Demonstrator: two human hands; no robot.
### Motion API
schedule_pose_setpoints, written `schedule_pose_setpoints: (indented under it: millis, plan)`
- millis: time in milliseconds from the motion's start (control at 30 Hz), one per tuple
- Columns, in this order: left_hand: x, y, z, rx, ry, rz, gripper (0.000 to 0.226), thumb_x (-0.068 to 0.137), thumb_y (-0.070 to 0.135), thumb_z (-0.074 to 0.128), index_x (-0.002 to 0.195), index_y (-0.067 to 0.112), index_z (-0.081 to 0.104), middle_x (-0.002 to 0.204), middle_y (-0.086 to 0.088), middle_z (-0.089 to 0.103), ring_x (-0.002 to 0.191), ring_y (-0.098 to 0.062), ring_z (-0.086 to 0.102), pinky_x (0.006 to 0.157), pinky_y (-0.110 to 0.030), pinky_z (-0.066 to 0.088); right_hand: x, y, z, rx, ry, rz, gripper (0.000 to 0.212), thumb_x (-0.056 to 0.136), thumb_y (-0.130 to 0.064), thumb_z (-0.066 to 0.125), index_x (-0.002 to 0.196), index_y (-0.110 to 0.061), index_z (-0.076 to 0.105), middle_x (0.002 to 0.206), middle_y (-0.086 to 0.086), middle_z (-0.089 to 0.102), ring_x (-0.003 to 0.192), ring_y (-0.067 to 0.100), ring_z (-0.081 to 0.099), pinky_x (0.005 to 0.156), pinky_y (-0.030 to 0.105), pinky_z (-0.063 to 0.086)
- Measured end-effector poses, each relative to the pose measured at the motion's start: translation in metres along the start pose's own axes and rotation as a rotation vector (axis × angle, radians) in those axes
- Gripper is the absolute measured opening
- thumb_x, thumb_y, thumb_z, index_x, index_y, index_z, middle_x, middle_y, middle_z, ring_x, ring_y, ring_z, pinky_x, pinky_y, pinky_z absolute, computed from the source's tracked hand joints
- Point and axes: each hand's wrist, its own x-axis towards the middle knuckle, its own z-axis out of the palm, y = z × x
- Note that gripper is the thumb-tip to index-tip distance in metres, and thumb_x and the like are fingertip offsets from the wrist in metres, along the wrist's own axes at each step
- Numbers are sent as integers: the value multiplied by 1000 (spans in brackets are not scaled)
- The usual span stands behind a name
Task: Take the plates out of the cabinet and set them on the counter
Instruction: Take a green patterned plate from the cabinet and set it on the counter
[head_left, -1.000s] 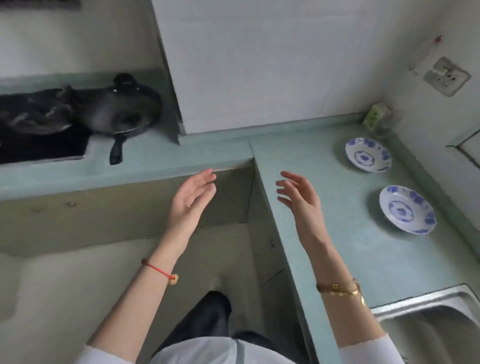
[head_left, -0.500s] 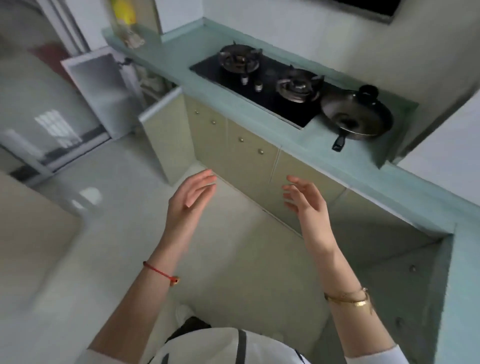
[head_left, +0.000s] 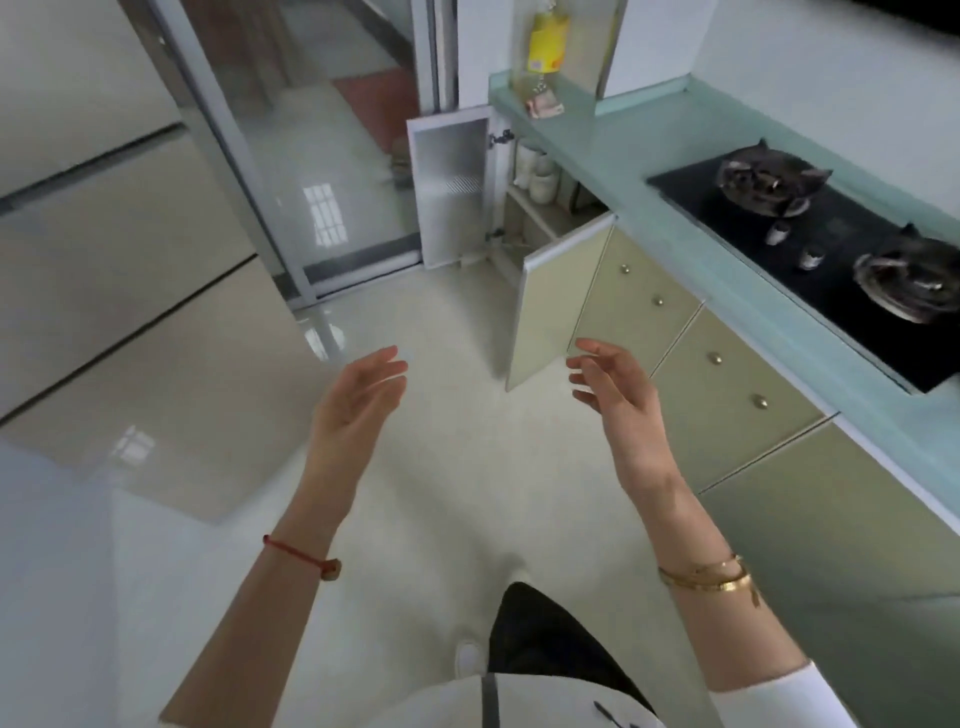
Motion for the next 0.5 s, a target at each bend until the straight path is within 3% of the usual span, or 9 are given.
schedule_pose_setpoints:
  millis: [100,233,500]
  plan:
    - [38,1,-19,-16,29,4,41,78,44,71,117,33,69,119,2,72,113,-14,67,105,-39,50,36,2,38,-12,-37,10,26,97,-8,50,120,-11,63,100,0,68,95,15,62,90,34,50]
    - [108,-2,-41,-17,62,5,44,76,47,71,118,34,69,119,4,73,112,-13,68,104,-38,51,101,6,95,-12,-96,8,24,97,-8,51,117,-13,64,100,1,68,95,16,62,91,35,50]
    - [285,9,-79,37,70,33,33,89,31,70,122,34,67,120,4,73,114,-16,68,107,-48,49,263,-8,211,46,-144,-20,22,98,-10,52,108,-23,66,97,-5,69,92,13,64,87,30,51]
